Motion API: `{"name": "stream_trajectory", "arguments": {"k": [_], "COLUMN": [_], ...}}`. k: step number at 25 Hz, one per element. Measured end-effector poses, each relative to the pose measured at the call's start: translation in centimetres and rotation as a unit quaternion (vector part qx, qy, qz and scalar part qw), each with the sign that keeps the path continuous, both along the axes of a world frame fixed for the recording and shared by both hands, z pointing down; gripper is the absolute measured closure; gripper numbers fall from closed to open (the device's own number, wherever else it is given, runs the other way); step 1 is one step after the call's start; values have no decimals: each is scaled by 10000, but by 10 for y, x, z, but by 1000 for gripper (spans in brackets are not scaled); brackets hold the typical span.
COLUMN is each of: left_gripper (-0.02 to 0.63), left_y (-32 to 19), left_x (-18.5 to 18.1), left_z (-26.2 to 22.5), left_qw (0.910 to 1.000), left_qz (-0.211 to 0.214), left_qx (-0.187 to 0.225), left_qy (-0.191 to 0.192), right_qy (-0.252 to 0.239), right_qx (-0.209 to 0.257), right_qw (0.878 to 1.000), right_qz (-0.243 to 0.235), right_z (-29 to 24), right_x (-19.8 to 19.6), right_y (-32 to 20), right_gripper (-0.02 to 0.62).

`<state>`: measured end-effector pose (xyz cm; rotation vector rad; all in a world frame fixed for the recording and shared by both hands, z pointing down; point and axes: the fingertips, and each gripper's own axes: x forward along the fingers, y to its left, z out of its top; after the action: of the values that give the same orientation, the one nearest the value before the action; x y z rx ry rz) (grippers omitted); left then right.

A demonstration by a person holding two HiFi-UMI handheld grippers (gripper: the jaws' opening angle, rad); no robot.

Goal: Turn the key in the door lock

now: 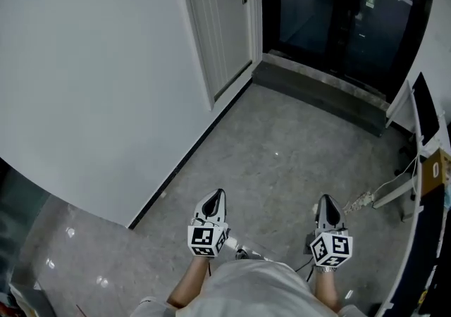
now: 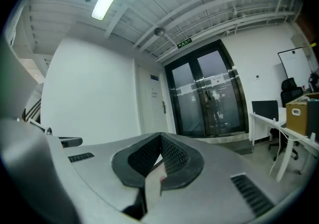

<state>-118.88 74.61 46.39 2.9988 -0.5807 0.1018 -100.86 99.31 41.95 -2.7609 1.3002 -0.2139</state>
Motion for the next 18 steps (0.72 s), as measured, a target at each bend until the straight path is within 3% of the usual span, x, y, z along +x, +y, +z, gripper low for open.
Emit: {"name": "stream_trajectory", "arguments": {"k": [4,12,18], "left_gripper": [597,597,597], "left_y": [-38,-68,-99], "left_x": [21,91,161], "left_z": [10,22,35], "left_qw": [10000,9992,9991], "left_qz": [57,310,197], "left_qx": [-32,-214,-288], "left_qy": [-39,-129,-239], "right_qy": [-13,-163,-279], "right_qx": [11,-241,-219], "right_qw": [9997,9996,9993], "right_qz": [259,-2,-100], "right_z": [7,22,37], "right_x": [23,61,144], "right_y": [-24,-81,-123], "right_gripper": [595,594,594]}}
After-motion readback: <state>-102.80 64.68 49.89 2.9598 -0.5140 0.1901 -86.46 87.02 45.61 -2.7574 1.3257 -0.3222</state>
